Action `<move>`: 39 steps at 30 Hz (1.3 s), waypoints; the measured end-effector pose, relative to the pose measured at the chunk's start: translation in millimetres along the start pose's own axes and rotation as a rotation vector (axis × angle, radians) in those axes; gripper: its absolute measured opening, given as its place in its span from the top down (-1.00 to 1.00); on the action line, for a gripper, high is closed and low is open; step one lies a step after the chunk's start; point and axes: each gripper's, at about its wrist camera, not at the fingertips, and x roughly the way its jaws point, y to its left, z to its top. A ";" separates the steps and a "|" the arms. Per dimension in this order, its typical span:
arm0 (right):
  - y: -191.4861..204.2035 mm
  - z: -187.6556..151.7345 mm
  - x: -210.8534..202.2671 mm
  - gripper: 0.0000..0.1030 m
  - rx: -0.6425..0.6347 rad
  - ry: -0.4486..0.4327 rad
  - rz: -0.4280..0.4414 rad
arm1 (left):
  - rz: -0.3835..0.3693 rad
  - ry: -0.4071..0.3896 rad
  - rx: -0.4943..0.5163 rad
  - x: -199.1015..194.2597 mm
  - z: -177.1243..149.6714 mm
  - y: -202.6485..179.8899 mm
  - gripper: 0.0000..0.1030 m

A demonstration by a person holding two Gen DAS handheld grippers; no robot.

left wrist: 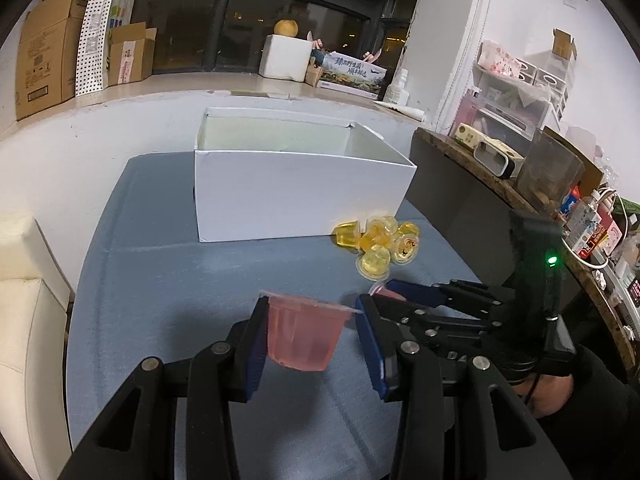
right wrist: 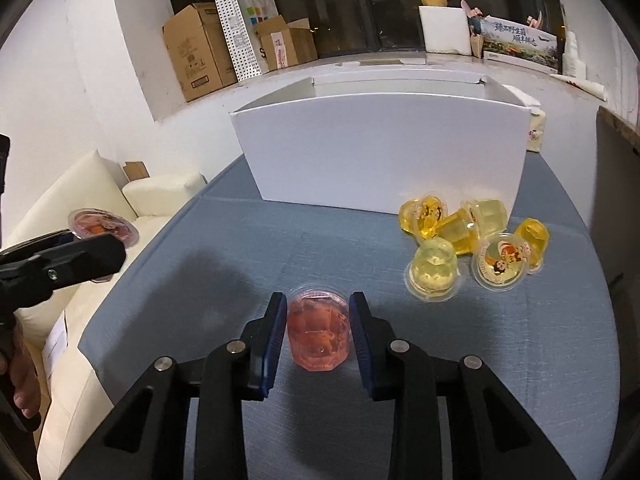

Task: Organize snacks
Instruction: 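Carry both pink jelly cups into the white box and release from both grippers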

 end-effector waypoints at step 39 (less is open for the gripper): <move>-24.9 42.0 -39.9 0.37 0.068 -0.136 0.036 | -0.034 -0.019 0.060 20.5 47.6 -14.2 0.10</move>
